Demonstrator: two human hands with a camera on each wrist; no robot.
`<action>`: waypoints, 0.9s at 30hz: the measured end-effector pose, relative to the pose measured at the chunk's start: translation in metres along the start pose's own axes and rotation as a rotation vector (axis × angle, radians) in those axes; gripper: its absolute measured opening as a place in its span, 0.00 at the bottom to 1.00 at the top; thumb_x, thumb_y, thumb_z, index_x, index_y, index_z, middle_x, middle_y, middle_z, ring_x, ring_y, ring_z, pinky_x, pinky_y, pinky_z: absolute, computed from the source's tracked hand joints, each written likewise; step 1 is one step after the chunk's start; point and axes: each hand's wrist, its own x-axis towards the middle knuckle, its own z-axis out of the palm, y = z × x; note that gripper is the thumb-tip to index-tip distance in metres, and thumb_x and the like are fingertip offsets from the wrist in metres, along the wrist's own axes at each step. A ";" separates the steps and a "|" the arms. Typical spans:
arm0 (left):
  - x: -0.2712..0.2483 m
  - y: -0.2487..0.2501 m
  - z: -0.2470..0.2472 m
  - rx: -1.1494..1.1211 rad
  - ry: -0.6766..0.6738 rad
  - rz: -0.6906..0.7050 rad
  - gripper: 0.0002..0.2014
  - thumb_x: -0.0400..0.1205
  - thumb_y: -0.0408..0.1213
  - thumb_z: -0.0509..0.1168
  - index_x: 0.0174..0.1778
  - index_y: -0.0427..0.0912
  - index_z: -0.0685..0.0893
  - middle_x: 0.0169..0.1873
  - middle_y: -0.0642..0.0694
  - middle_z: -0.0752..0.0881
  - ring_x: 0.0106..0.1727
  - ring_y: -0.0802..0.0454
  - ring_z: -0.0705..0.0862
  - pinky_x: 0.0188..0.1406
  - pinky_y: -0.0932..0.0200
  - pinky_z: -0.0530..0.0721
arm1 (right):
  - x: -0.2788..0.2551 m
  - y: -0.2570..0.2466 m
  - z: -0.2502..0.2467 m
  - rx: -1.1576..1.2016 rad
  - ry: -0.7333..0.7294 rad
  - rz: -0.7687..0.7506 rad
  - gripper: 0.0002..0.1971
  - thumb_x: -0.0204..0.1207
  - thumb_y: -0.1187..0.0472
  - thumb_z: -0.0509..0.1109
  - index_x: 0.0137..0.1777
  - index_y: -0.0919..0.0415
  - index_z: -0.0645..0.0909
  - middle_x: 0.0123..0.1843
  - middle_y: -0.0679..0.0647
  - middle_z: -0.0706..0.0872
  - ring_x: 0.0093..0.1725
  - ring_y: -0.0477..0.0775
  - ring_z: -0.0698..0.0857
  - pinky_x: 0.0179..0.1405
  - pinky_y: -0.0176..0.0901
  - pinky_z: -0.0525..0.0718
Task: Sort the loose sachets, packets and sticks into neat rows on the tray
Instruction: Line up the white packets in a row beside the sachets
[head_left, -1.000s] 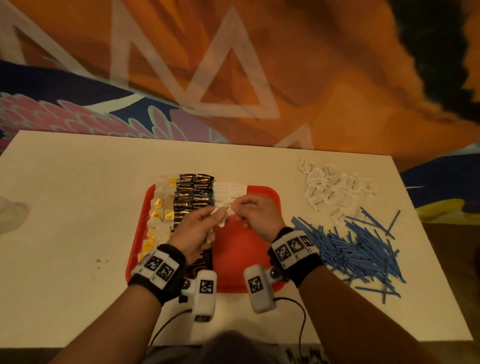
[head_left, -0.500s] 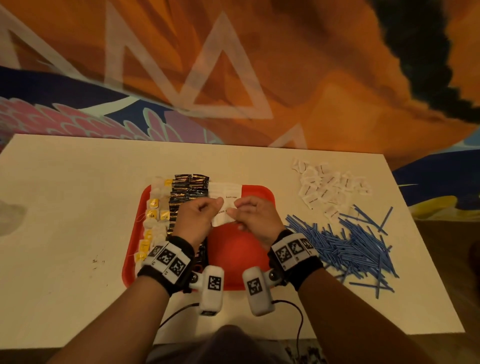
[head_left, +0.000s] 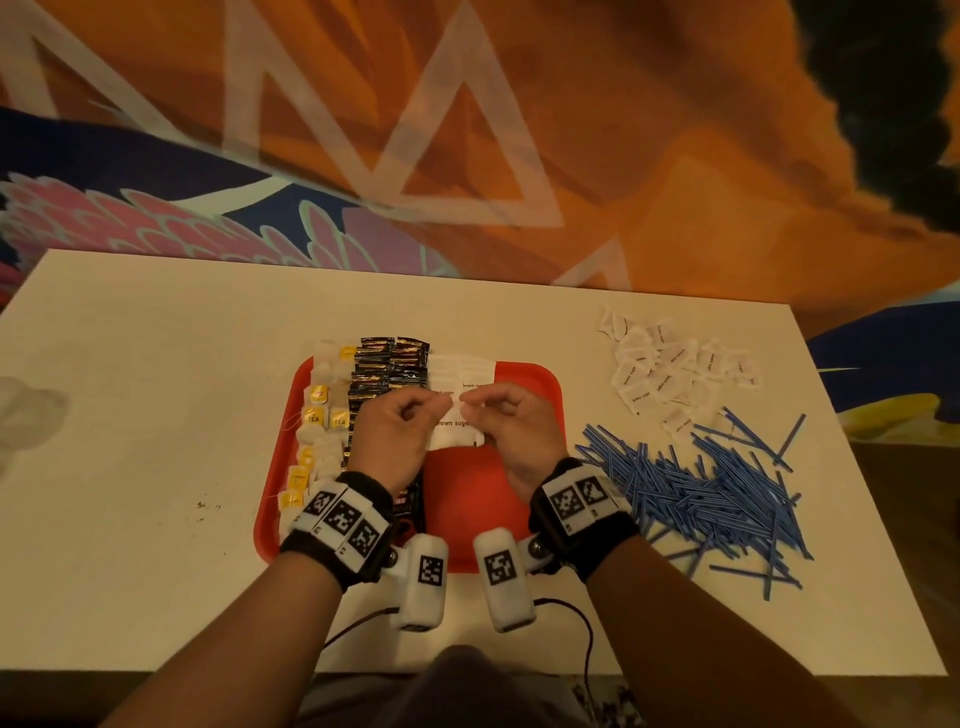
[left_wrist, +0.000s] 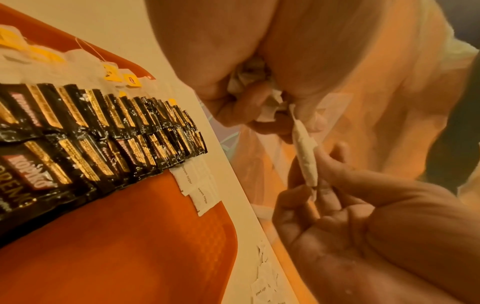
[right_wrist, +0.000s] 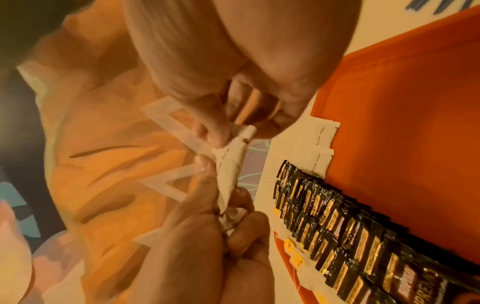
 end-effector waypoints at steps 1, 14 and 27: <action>0.000 -0.001 0.000 0.002 0.010 -0.003 0.07 0.81 0.35 0.72 0.38 0.51 0.89 0.37 0.45 0.90 0.37 0.59 0.85 0.40 0.57 0.83 | 0.000 0.001 0.000 0.002 0.022 -0.041 0.12 0.72 0.77 0.75 0.39 0.58 0.87 0.40 0.51 0.90 0.41 0.44 0.87 0.42 0.36 0.84; 0.000 -0.010 -0.006 -0.072 0.048 0.021 0.12 0.80 0.35 0.74 0.51 0.58 0.83 0.44 0.52 0.89 0.47 0.58 0.87 0.47 0.58 0.85 | 0.008 0.015 -0.006 0.037 0.041 0.162 0.12 0.73 0.68 0.78 0.56 0.68 0.85 0.44 0.59 0.92 0.34 0.45 0.88 0.29 0.33 0.82; 0.009 -0.035 -0.013 0.018 0.037 -0.082 0.18 0.84 0.28 0.67 0.66 0.52 0.85 0.53 0.65 0.87 0.33 0.61 0.88 0.37 0.71 0.84 | 0.063 0.036 -0.018 -0.272 0.102 0.221 0.08 0.72 0.63 0.80 0.49 0.60 0.85 0.46 0.53 0.92 0.37 0.47 0.88 0.35 0.36 0.84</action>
